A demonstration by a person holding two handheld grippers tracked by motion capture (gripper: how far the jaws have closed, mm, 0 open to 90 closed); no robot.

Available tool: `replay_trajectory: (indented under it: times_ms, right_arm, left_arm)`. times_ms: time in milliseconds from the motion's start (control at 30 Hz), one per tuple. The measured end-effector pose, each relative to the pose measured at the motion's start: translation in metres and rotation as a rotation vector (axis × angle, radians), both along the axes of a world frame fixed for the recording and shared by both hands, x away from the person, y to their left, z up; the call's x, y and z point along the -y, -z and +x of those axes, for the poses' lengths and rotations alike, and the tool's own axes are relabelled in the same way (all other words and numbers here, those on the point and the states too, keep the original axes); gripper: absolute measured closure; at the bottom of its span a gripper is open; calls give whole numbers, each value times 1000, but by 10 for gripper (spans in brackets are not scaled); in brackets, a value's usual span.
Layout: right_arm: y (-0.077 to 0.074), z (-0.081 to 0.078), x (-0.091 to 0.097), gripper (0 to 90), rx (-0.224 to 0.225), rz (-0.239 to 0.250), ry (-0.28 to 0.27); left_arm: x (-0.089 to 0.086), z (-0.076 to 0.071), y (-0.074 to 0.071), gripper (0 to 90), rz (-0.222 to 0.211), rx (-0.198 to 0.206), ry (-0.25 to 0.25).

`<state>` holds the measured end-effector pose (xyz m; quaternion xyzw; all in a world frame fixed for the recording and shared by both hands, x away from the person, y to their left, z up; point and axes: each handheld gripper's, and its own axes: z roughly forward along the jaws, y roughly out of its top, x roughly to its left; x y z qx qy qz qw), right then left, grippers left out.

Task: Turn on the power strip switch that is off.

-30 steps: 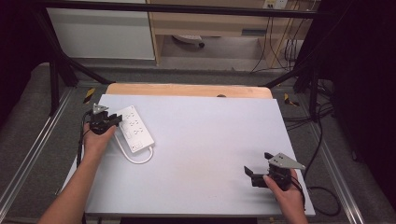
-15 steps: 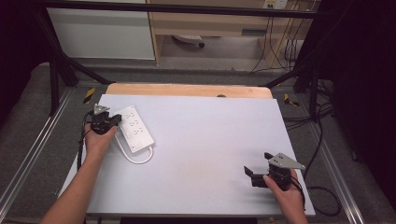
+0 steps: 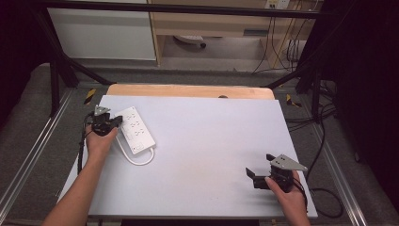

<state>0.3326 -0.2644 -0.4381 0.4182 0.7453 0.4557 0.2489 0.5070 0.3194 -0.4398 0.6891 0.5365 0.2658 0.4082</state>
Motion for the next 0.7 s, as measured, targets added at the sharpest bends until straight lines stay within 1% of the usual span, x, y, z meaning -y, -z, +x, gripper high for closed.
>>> replay_trajectory:
  times_ms: [67,133,233,333,367,500,700]
  right_arm:
    - [0,0,0,32,1,0,0]
    - [0,0,0,32,0,0,0]
    - [0,0,0,32,0,0,0]
    - [0,0,0,32,0,0,0]
    - [0,0,0,32,1,-1,0]
    - [0,0,0,32,-2,-1,0]
    - [0,0,0,32,-1,-2,-1]
  left_arm:
    - [0,0,0,900,5,4,-2]
    - [0,0,0,900,-6,7,-10]
    - [0,0,0,900,-11,20,-15]
    - [0,-1,3,900,-14,19,-16]
    - [-1,-1,4,900,-7,18,-14]
    - [-2,-3,7,900,-20,26,-25]
    - [-2,-3,7,900,-23,31,-21]
